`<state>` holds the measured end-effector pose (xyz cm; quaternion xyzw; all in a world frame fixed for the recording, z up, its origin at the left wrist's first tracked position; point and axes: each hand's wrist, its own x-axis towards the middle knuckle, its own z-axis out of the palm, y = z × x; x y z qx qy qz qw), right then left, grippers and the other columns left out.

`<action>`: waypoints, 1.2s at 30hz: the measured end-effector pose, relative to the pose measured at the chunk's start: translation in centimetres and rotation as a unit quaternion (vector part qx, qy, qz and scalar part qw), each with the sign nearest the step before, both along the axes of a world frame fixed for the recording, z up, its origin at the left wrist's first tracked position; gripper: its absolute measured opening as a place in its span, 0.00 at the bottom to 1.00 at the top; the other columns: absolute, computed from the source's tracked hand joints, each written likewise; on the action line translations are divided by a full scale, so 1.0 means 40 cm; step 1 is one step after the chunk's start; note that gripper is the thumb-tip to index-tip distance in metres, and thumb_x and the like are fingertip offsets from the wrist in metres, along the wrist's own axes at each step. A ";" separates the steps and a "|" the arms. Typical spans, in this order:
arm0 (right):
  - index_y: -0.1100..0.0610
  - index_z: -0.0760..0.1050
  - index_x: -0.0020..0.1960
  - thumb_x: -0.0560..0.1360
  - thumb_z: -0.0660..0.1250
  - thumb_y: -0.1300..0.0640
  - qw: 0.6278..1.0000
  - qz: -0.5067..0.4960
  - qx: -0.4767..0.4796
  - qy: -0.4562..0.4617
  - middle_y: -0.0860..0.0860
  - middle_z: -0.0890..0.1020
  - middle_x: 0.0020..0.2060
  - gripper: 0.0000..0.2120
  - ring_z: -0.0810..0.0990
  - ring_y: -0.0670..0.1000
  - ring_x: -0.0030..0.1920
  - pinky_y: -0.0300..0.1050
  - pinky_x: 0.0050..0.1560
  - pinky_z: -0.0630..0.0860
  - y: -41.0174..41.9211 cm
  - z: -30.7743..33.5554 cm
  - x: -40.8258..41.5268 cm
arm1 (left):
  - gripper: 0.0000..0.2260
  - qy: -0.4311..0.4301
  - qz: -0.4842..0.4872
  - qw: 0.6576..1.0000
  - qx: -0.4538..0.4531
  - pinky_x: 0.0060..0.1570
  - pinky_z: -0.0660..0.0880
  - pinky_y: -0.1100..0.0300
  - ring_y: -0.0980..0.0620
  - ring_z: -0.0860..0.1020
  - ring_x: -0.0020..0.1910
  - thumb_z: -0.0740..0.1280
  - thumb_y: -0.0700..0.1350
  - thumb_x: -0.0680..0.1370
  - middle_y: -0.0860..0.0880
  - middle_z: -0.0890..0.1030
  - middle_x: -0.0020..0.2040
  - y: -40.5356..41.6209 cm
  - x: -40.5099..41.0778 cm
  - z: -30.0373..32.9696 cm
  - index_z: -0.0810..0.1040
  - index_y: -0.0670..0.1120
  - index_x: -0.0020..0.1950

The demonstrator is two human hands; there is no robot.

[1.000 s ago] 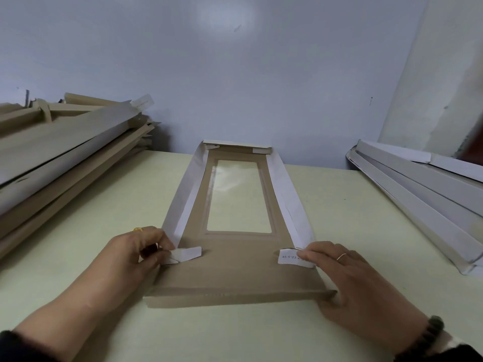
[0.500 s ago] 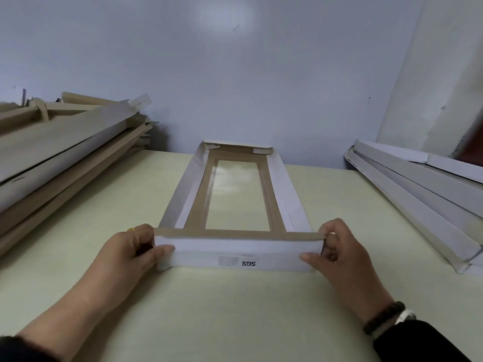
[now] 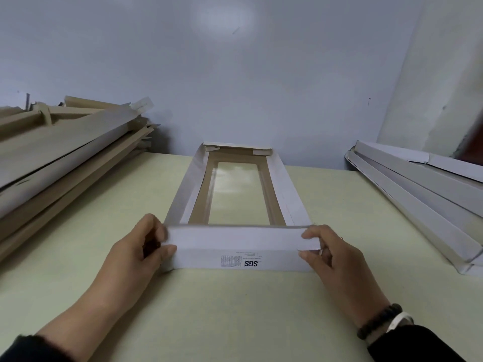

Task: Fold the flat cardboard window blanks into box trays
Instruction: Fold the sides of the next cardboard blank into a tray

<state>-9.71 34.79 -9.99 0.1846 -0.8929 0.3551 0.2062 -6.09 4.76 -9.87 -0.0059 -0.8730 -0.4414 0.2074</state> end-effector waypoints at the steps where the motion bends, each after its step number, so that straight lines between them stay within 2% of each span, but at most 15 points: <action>1: 0.47 0.74 0.49 0.71 0.70 0.63 1.000 0.009 0.000 -0.005 0.36 0.74 0.28 0.13 0.73 0.37 0.34 0.27 0.38 0.67 0.001 0.001 0.000 | 0.16 -0.005 -0.015 1.000 -0.003 0.33 0.68 0.63 0.50 0.69 0.31 0.67 0.35 0.74 0.46 0.74 0.37 -0.002 0.003 0.003 0.70 0.56 0.40; 3: 0.52 0.79 0.48 0.71 0.70 0.64 1.000 0.018 0.005 -0.015 0.39 0.75 0.31 0.09 0.74 0.33 0.38 0.23 0.40 0.67 0.006 0.001 -0.003 | 0.18 -0.019 -0.040 0.999 -0.009 0.35 0.68 0.68 0.53 0.72 0.33 0.68 0.36 0.74 0.48 0.76 0.36 -0.005 0.008 0.008 0.75 0.63 0.44; 5: 0.54 0.80 0.44 0.70 0.72 0.62 0.999 0.019 0.022 -0.018 0.42 0.75 0.35 0.05 0.75 0.36 0.40 0.25 0.40 0.68 0.013 -0.003 -0.005 | 0.17 -0.027 -0.055 0.997 -0.037 0.37 0.67 0.74 0.60 0.73 0.36 0.72 0.40 0.72 0.53 0.77 0.36 -0.003 0.014 0.016 0.77 0.64 0.47; 8: 0.54 0.80 0.41 0.69 0.73 0.58 0.997 0.008 0.065 -0.028 0.44 0.74 0.38 0.03 0.76 0.43 0.37 0.32 0.37 0.70 0.017 -0.003 -0.005 | 0.11 -0.018 -0.067 0.993 -0.097 0.37 0.67 0.73 0.60 0.71 0.37 0.74 0.45 0.68 0.54 0.73 0.36 0.003 0.016 0.022 0.78 0.61 0.41; 13: 0.53 0.78 0.30 0.64 0.71 0.51 0.971 -0.016 0.211 0.109 0.48 0.76 0.36 0.07 0.73 0.50 0.34 0.40 0.38 0.64 0.005 0.026 -0.001 | 0.05 -0.015 -0.068 0.986 -0.151 0.34 0.66 0.68 0.55 0.71 0.36 0.73 0.50 0.70 0.55 0.71 0.42 -0.005 0.012 0.013 0.79 0.56 0.35; 15: 0.55 0.75 0.29 0.68 0.66 0.50 0.960 -0.003 0.246 0.132 0.48 0.77 0.33 0.12 0.76 0.52 0.33 0.42 0.42 0.64 0.000 0.029 0.003 | 0.15 0.023 -0.035 0.968 -0.248 0.35 0.65 0.63 0.54 0.70 0.34 0.66 0.61 0.71 0.56 0.71 0.42 -0.003 0.013 0.015 0.79 0.52 0.32; 17: 0.56 0.74 0.29 0.72 0.61 0.51 0.950 0.028 0.276 0.142 0.48 0.75 0.28 0.15 0.76 0.52 0.30 0.41 0.42 0.64 -0.008 0.022 0.006 | 0.23 0.068 -0.020 0.935 -0.346 0.43 0.61 0.59 0.52 0.71 0.40 0.55 0.67 0.71 0.55 0.73 0.41 0.023 0.017 0.031 0.79 0.52 0.30; 19: 0.55 0.73 0.30 0.73 0.61 0.53 0.945 0.066 0.285 0.148 0.48 0.74 0.25 0.14 0.75 0.51 0.27 0.42 0.40 0.65 -0.032 0.018 0.013 | 0.23 0.077 -0.067 0.921 -0.377 0.44 0.61 0.60 0.53 0.73 0.41 0.54 0.65 0.72 0.55 0.75 0.37 0.069 0.020 0.035 0.79 0.53 0.31; 22: 0.53 0.74 0.29 0.67 0.67 0.58 0.938 0.126 0.293 0.136 0.47 0.73 0.23 0.09 0.73 0.50 0.25 0.42 0.33 0.68 -0.088 0.023 0.036 | 0.18 0.082 -0.141 0.899 -0.406 0.35 0.68 0.63 0.55 0.76 0.32 0.56 0.59 0.73 0.56 0.74 0.31 0.157 0.015 0.021 0.78 0.52 0.33; 25: 0.56 0.76 0.33 0.76 0.56 0.51 0.963 0.152 0.221 0.041 0.48 0.75 0.29 0.17 0.74 0.50 0.32 0.44 0.36 0.70 -0.104 0.023 0.035 | 0.12 0.082 -0.156 0.904 -0.388 0.24 0.68 0.67 0.55 0.76 0.29 0.60 0.54 0.74 0.56 0.75 0.30 0.192 0.013 0.021 0.79 0.53 0.35; 28: 0.59 0.78 0.47 0.81 0.52 0.51 0.985 0.138 0.086 -0.049 0.53 0.79 0.41 0.18 0.74 0.51 0.45 0.48 0.49 0.71 -0.073 0.015 0.007 | 0.08 0.069 -0.162 0.918 -0.356 0.26 0.70 0.68 0.53 0.77 0.31 0.65 0.52 0.72 0.55 0.78 0.32 0.190 0.014 0.025 0.82 0.53 0.42; 30: 0.58 0.78 0.53 0.81 0.52 0.53 0.981 0.152 0.105 -0.058 0.53 0.80 0.47 0.18 0.72 0.50 0.50 0.47 0.53 0.70 -0.060 0.009 0.000 | 0.05 0.081 -0.159 0.915 -0.361 0.24 0.68 0.69 0.54 0.77 0.29 0.67 0.51 0.70 0.56 0.77 0.31 0.190 0.015 0.025 0.82 0.54 0.40; 32: 0.57 0.79 0.54 0.80 0.52 0.47 0.966 0.185 0.167 -0.064 0.48 0.81 0.51 0.20 0.70 0.48 0.51 0.44 0.55 0.69 -0.055 0.007 0.002 | 0.03 0.105 -0.149 0.908 -0.378 0.20 0.63 0.70 0.56 0.74 0.26 0.68 0.51 0.67 0.57 0.74 0.28 0.192 0.015 0.023 0.79 0.54 0.35; 34: 0.53 0.79 0.56 0.75 0.57 0.39 0.957 0.207 0.187 -0.074 0.42 0.79 0.56 0.22 0.71 0.45 0.54 0.40 0.56 0.68 -0.048 0.017 0.003 | 0.05 0.110 -0.138 0.903 -0.392 0.20 0.61 0.68 0.57 0.73 0.25 0.68 0.52 0.67 0.57 0.72 0.27 0.190 0.014 0.021 0.76 0.54 0.31; 36: 0.50 0.78 0.56 0.71 0.64 0.38 0.952 0.210 0.209 -0.075 0.43 0.79 0.55 0.21 0.71 0.45 0.54 0.40 0.55 0.69 -0.040 0.024 0.000 | 0.07 0.110 -0.127 0.901 -0.401 0.20 0.60 0.66 0.57 0.72 0.25 0.67 0.52 0.67 0.57 0.72 0.27 0.188 0.016 0.018 0.75 0.53 0.30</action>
